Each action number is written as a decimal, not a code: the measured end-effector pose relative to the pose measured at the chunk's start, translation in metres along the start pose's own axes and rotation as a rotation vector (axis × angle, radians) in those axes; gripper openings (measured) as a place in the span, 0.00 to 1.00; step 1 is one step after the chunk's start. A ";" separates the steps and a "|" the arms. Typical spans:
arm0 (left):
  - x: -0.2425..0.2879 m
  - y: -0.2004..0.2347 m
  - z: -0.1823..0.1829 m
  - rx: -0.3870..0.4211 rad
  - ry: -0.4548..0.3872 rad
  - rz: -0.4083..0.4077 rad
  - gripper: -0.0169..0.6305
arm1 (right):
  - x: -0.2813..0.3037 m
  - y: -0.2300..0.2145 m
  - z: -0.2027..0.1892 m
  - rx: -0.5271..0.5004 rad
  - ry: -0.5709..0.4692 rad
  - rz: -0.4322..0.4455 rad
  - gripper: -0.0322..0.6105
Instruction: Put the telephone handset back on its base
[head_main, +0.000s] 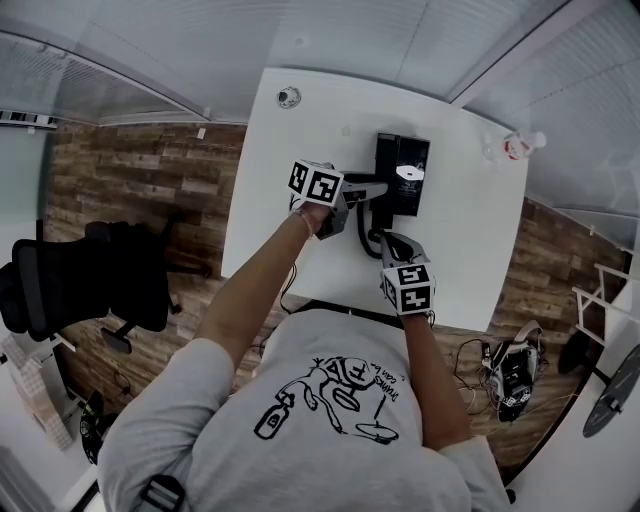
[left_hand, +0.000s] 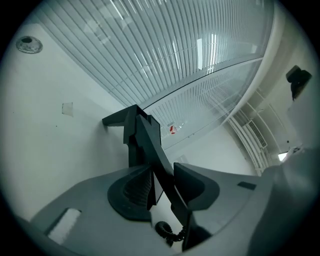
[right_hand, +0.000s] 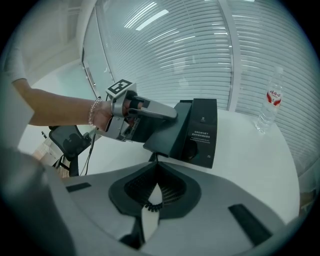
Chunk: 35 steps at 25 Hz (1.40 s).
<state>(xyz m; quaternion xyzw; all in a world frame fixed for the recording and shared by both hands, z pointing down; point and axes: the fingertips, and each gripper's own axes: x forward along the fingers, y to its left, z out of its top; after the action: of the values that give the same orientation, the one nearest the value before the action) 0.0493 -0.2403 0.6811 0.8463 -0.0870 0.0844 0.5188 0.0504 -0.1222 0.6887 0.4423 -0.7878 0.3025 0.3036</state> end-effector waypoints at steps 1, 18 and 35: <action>0.000 0.000 0.001 -0.001 0.006 0.010 0.24 | 0.000 -0.001 0.000 0.005 0.001 -0.003 0.06; -0.001 0.020 0.013 0.140 0.118 0.270 0.37 | 0.026 -0.010 -0.002 0.056 0.070 0.009 0.06; 0.001 0.037 0.017 0.181 0.136 0.405 0.37 | 0.058 -0.025 -0.012 0.141 0.165 0.009 0.06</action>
<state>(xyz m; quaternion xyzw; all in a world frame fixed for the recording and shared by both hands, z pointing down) 0.0424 -0.2720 0.7052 0.8469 -0.2122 0.2511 0.4180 0.0499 -0.1536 0.7451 0.4329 -0.7388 0.3940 0.3341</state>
